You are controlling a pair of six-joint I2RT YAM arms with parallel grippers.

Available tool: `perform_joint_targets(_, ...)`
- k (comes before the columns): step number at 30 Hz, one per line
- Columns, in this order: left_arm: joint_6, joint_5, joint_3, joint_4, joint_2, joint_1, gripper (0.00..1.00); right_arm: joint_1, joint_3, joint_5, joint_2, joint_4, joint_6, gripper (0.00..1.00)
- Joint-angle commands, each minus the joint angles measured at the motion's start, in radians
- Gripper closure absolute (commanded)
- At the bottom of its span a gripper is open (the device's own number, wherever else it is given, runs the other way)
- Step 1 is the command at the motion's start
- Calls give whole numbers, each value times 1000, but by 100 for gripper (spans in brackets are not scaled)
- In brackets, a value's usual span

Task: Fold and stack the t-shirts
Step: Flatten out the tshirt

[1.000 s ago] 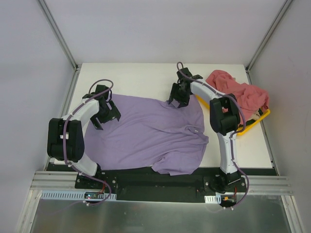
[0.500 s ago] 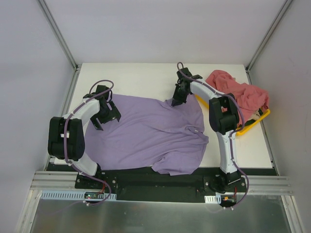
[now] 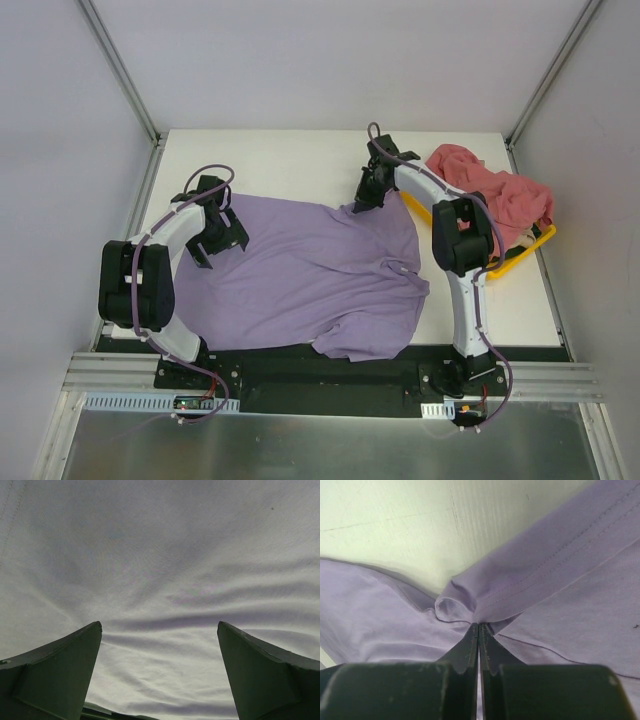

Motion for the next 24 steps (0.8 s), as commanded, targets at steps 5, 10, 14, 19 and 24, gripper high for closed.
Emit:
perform_joint_targets(5, 19, -13, 34, -18, -16, -1, 1, -11, 59, -7, -20, 80, -98, 100)
perform_joint_targets(10, 19, -22, 43, -18, -12, -1, 1, -9, 332, -9, 95, 43, -164, 100)
perform_joint_targets(14, 24, -14, 46, -18, -16, -1, 1, -12, 504, -13, 179, 3, -198, 82)
perform_joint_targets(19, 30, -18, 46, -20, -47, -3, 1, -18, 426, 48, 92, -8, -272, 4)
perform_joint_targets(24, 27, -10, 49, -18, -81, -1, 1, -15, 230, 79, -84, -99, -333, 4)
